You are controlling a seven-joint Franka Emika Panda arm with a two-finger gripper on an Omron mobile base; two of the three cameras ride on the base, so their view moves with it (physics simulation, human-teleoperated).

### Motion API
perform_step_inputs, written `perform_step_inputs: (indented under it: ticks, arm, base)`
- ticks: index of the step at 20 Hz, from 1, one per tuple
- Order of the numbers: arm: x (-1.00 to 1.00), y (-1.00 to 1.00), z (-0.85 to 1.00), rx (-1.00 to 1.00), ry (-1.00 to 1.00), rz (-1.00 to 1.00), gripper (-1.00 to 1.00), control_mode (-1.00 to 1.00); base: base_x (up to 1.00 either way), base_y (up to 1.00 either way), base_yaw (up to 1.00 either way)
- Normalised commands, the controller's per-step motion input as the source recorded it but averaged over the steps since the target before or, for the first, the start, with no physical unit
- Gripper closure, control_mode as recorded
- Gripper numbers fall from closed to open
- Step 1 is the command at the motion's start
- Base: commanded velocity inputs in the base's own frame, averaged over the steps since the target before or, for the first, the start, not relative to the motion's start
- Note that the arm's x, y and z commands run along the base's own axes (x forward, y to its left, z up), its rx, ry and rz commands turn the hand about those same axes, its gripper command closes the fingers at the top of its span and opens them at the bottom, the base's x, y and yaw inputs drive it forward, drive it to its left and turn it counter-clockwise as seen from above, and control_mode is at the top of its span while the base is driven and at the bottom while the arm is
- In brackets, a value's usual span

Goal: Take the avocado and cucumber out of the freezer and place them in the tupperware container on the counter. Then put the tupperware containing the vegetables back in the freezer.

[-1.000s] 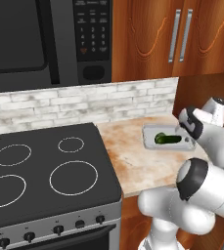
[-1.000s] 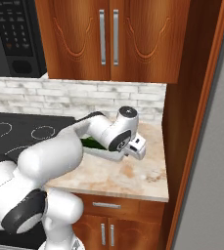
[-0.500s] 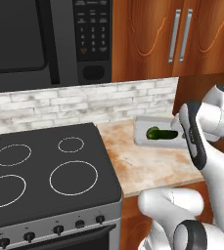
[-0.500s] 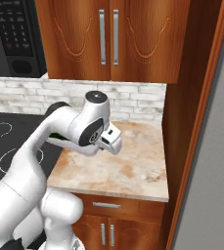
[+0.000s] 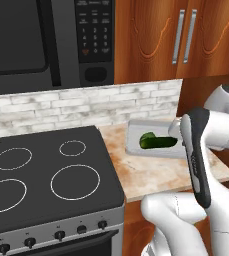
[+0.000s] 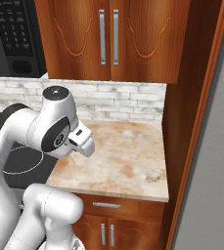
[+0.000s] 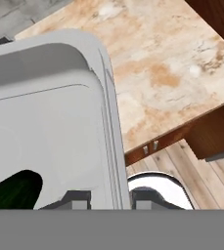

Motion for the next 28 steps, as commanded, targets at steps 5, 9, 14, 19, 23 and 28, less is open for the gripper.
perform_step_inputs:
  ticks: [5,9,14,19,23,28]
  arm:
    - [-0.56,0.35,0.33,0.0,0.0,0.0,1.0,-1.0]
    - [-0.42,0.27,0.37,0.0,0.0,0.0,1.0,-1.0]
    - [-0.2,0.05,0.48,0.0,0.0,-0.01,1.0,-1.0]
    - [-0.33,0.0,0.35,0.0,0.0,-0.02,1.0,-1.0]
    - [-0.52,0.0,0.02,0.0,0.0,-0.01,1.0,1.0]
    - [0.0,0.0,0.0,0.0,0.0,0.0,1.0,1.0]
  base:
    - [0.0,0.0,0.0]
    - [0.0,0.0,0.0]
    - [0.0,0.0,0.0]
    - [0.0,0.0,0.0]
    - [-0.22,0.0,0.0]
    - [-1.0,0.0,-0.06]
